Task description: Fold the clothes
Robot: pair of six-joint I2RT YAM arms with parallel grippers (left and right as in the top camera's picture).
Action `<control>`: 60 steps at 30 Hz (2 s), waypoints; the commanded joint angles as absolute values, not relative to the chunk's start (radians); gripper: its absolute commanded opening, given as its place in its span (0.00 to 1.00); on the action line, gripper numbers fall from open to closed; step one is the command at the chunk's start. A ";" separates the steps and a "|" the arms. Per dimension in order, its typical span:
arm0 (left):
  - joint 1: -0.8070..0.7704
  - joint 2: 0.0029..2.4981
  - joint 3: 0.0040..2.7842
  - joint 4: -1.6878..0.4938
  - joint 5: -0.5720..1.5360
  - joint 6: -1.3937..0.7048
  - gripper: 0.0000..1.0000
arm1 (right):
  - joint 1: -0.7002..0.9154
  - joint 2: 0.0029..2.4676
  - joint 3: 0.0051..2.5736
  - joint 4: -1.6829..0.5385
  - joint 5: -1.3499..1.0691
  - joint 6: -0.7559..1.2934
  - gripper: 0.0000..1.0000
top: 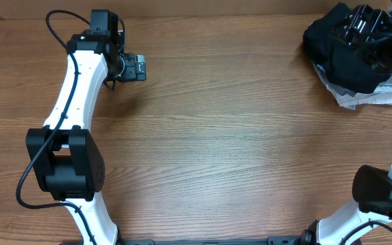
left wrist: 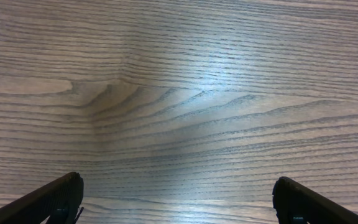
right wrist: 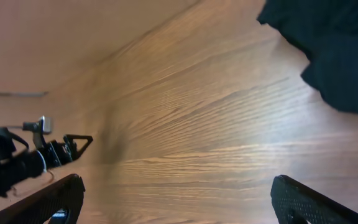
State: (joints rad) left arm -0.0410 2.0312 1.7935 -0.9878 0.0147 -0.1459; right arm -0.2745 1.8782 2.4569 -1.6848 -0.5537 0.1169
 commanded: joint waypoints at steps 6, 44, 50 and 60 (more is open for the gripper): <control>-0.039 2.040 1.818 -0.986 0.023 -0.127 1.00 | -0.149 1.741 2.458 -1.607 -0.470 -0.069 1.00; -0.039 2.040 1.818 -0.986 0.023 -0.127 1.00 | -0.035 0.128 0.103 0.084 -0.083 0.233 1.00; -0.039 2.040 1.818 -0.986 0.023 -0.127 1.00 | -0.035 0.058 0.043 0.000 -0.053 0.229 1.00; -0.039 2.040 1.818 -0.986 0.023 -0.126 1.00 | -0.049 0.003 0.008 -0.085 -0.017 0.195 1.00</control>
